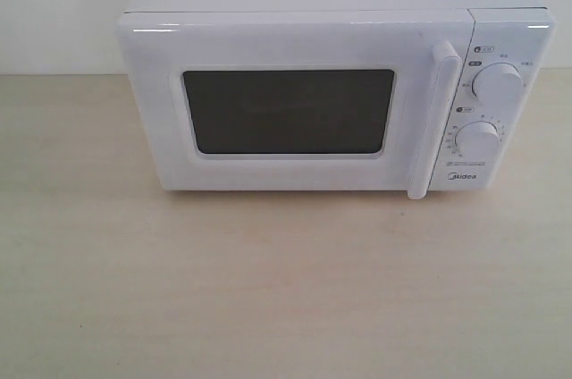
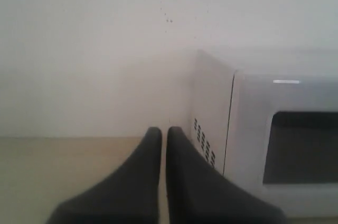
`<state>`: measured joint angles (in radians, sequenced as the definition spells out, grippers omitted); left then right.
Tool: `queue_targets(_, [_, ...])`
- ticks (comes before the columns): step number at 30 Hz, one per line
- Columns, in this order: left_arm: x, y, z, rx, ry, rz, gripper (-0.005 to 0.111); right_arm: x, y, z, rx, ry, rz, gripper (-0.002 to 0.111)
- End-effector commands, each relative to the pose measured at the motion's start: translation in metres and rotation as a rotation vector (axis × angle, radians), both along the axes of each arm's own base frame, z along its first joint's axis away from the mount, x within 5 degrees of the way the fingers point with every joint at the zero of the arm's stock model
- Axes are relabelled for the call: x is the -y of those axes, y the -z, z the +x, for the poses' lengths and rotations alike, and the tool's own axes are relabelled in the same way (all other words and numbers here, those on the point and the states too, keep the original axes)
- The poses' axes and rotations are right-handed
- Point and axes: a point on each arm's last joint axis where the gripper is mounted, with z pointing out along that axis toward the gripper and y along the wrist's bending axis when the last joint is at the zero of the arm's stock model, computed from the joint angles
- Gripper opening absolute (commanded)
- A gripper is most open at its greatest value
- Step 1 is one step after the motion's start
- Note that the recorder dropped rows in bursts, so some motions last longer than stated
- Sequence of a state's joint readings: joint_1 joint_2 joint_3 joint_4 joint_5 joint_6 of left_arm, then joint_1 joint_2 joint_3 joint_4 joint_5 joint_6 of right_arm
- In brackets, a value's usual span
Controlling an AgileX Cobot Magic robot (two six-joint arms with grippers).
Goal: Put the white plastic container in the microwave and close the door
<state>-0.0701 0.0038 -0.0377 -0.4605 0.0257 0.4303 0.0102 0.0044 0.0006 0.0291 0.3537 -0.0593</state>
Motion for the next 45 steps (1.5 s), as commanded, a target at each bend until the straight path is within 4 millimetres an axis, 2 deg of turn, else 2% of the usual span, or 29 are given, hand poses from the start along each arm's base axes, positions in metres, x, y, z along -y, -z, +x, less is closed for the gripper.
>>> queue_targets(1, [0.001,0.015,0.002,-0.065,0.007,0.016,0.004,0.000,-0.001,0.000,0.011,0.001,-0.009,0.000])
queue_targets(7, [0.004,0.026,0.001,-0.203,0.044,-0.148,0.004,0.000,-0.001,0.000,0.011,0.001,-0.009,0.000])
queue_targets(11, [0.004,0.037,0.000,-0.311,0.037,-0.054,0.004,0.000,-0.001,0.000,0.011,0.001,-0.009,0.000])
queue_targets(16, [0.003,0.037,0.000,-0.308,0.031,-0.033,0.004,0.000,-0.001,0.000,0.011,0.001,-0.009,0.000])
queue_targets(22, [0.003,0.037,0.000,-0.314,0.026,-0.101,0.004,0.000,-0.001,0.000,0.011,0.001,-0.009,0.000])
queue_targets(32, [0.002,0.037,0.000,-0.308,0.023,-0.021,0.004,0.000,-0.002,0.000,0.025,0.000,0.005,0.000])
queue_targets(45, [0.002,0.037,0.000,-0.308,0.023,-0.021,0.004,0.000,-0.002,0.000,0.025,0.000,0.007,0.000])
